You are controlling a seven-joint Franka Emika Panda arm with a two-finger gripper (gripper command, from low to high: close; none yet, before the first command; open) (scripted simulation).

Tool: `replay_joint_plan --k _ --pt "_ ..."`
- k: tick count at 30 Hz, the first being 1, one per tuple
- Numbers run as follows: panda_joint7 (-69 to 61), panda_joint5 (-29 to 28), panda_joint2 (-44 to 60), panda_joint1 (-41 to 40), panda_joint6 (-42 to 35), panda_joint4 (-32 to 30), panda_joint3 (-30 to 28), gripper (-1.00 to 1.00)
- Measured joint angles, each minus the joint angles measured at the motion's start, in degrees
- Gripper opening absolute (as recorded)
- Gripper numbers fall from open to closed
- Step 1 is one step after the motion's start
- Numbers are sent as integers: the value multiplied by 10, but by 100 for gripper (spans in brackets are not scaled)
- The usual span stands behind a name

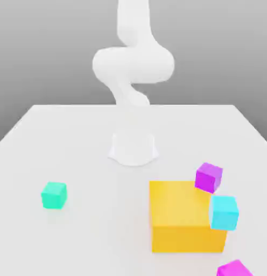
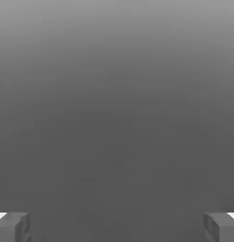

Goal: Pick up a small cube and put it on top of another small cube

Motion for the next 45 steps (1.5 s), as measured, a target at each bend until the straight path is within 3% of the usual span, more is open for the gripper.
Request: replay_joint_plan --k 18,30,34,35,41,45 --pt "21 -49 377 37 88 40 78 0" --pt "34 -81 627 89 146 66 97 0" --pt "47 -100 710 105 198 82 83 0" --pt "51 -105 727 109 211 85 79 -100" --pt "52 -107 736 111 218 87 76 -100" --pt "40 -90 681 101 175 75 91 -100"
